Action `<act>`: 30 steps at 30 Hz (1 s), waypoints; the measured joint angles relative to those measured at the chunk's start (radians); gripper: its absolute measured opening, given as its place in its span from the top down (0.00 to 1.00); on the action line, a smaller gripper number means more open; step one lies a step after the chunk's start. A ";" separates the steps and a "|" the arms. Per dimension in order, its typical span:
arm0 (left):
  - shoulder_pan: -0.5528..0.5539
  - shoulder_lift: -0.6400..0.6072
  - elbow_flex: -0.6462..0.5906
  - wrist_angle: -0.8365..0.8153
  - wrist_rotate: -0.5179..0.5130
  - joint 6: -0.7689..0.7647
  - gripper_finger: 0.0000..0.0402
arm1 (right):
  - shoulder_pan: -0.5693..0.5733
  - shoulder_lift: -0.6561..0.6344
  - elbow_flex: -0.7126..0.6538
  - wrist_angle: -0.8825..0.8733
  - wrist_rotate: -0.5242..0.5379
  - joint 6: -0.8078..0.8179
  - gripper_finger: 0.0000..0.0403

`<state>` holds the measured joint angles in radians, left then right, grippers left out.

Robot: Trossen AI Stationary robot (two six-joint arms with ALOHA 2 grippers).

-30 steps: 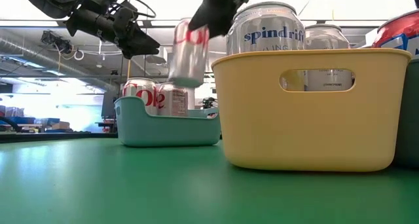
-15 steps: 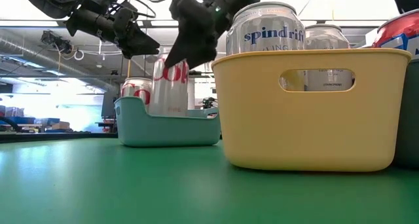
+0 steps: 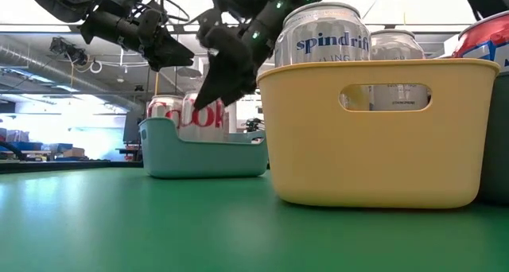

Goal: Sort soda cans
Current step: Put the silver soda can into the green bin

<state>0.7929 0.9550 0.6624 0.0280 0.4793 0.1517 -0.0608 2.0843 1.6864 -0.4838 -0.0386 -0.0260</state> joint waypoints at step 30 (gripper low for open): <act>0.000 0.000 0.000 -0.001 0.000 -0.002 0.47 | -0.011 -0.014 0.497 -0.603 0.143 -0.234 0.28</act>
<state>0.7929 0.9550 0.6624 0.0268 0.4789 0.1494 -0.0715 2.0703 2.1829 -1.0869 0.1045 -0.2603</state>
